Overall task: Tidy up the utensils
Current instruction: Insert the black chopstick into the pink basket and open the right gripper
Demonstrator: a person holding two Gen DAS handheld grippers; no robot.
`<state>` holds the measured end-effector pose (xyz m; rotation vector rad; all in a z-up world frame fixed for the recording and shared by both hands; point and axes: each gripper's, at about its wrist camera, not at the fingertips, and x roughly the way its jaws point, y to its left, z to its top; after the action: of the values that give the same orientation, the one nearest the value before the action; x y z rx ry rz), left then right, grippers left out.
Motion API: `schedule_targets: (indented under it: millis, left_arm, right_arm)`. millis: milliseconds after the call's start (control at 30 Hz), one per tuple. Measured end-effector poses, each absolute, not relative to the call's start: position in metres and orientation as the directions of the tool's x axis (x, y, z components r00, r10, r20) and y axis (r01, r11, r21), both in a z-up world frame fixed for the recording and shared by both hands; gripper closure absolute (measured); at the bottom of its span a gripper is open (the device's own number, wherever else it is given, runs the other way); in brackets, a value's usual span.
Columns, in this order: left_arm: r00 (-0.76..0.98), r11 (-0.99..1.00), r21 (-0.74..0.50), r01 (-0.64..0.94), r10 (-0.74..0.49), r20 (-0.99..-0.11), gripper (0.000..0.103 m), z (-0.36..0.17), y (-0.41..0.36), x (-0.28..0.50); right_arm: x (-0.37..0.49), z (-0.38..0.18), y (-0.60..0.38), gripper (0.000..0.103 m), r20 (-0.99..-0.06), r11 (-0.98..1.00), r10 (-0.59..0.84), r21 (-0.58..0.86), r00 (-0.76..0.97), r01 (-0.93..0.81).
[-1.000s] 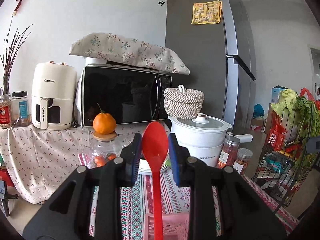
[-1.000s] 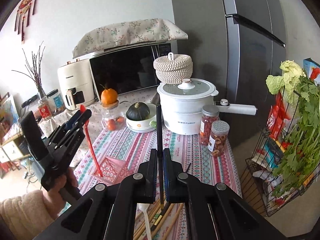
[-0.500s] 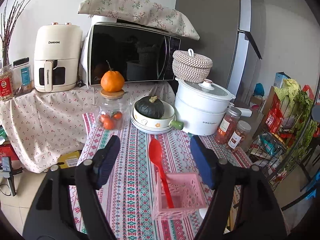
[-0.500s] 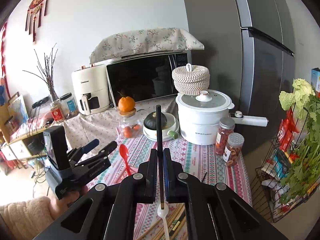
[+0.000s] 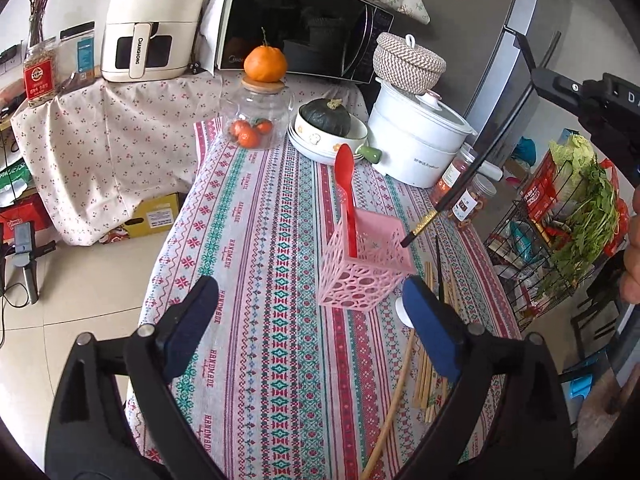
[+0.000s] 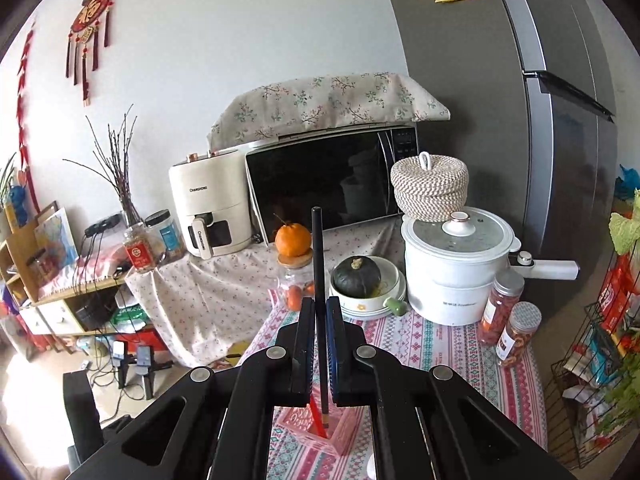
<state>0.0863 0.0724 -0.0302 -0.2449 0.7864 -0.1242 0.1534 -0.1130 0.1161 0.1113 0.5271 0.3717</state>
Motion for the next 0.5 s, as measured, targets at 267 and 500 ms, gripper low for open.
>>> schedule_targets:
  millis: [267, 500]
  left_arm:
    - [0.647, 0.952, -0.306, 0.027, -0.25, -0.721, 0.01, -0.046, 0.07, 0.094]
    - [0.64, 0.96, -0.279, 0.033, -0.235, -0.732, 0.009, -0.047, 0.066, 0.092]
  right_arm:
    - [0.19, 0.063, -0.1, 0.097, -0.576, 0.931, 0.366, 0.225, 0.731, -0.288]
    - [0.203, 0.034, -0.104, 0.094, -0.631, 0.932, 0.362, 0.257, 0.686, -0.256]
